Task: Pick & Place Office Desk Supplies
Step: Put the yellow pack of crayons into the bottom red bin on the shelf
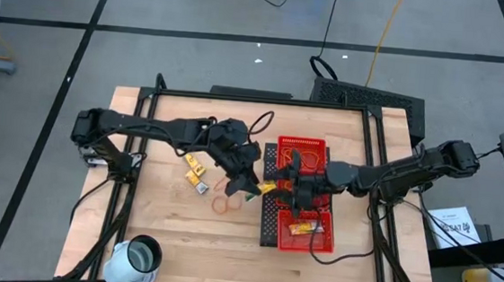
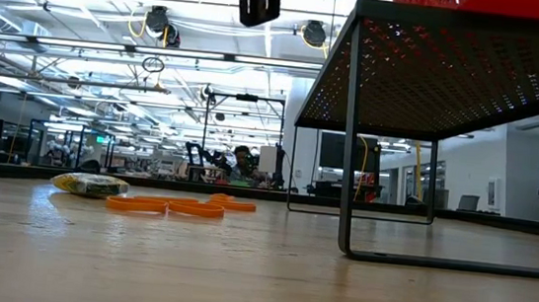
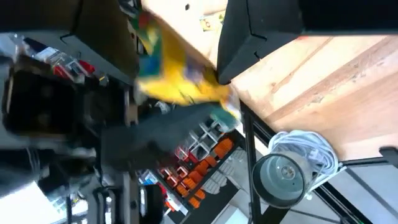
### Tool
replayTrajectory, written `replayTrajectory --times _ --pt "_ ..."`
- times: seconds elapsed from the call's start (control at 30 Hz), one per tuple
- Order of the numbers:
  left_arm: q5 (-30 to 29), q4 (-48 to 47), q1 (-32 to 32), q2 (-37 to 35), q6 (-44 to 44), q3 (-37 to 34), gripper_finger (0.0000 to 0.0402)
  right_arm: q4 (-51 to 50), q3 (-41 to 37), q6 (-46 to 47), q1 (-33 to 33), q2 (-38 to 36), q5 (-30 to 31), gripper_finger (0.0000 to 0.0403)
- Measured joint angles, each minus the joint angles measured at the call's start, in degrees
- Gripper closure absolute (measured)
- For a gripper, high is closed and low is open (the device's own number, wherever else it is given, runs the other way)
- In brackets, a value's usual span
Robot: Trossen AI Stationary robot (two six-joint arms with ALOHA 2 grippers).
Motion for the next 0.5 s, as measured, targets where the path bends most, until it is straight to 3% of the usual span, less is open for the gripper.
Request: replayTrajectory --times 0.2,0.5 --pt "-0.1 -0.1 1.4 0.0 -0.2 0.0 0.0284 0.4 0.0 -1.7 0.7 0.0 0.2 0.0249" --pt "-0.1 0.3 1.4 -0.6 5.2 0.0 0.0284 0.1 0.0 -1.0 0.8 -0.1 0.2 0.0367"
